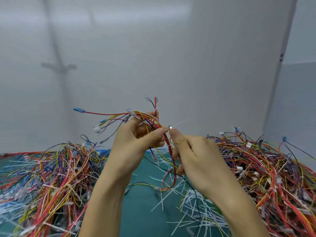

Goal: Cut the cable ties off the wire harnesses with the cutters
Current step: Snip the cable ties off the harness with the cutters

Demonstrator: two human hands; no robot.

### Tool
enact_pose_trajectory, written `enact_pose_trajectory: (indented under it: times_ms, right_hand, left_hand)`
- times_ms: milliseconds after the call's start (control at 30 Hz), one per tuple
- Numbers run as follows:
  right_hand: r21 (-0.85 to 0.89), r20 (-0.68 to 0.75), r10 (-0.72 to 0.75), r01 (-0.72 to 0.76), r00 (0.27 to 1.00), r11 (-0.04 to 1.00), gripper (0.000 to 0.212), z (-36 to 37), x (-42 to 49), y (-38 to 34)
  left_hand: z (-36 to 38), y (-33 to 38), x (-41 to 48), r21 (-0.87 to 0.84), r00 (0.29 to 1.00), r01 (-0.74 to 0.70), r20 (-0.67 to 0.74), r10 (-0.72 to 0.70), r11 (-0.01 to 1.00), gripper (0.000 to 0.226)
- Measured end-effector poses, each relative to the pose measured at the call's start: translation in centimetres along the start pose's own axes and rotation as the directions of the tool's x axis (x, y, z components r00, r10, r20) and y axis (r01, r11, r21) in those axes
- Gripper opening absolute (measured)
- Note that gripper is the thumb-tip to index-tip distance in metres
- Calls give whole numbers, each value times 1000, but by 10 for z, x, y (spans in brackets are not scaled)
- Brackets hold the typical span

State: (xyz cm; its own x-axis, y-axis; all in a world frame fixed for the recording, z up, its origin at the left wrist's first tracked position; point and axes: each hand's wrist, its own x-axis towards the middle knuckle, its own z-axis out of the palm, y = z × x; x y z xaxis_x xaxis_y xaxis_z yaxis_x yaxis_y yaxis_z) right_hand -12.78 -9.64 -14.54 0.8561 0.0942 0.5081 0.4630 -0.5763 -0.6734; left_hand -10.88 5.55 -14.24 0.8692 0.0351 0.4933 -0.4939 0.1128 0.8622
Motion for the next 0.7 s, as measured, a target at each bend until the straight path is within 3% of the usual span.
enact_pose_trajectory:
  times_ms: [300, 700]
  right_hand:
    - [-171, 51, -49, 57, 997, 984, 75, -9, -1, 6]
    - [-203, -7, -95, 92, 995, 975, 77, -7, 2, 5]
  left_hand:
    - [1, 3, -1, 99, 998, -55, 16, 54, 994, 36]
    - [2, 3, -1, 156, 1000, -25, -1, 26, 987, 32]
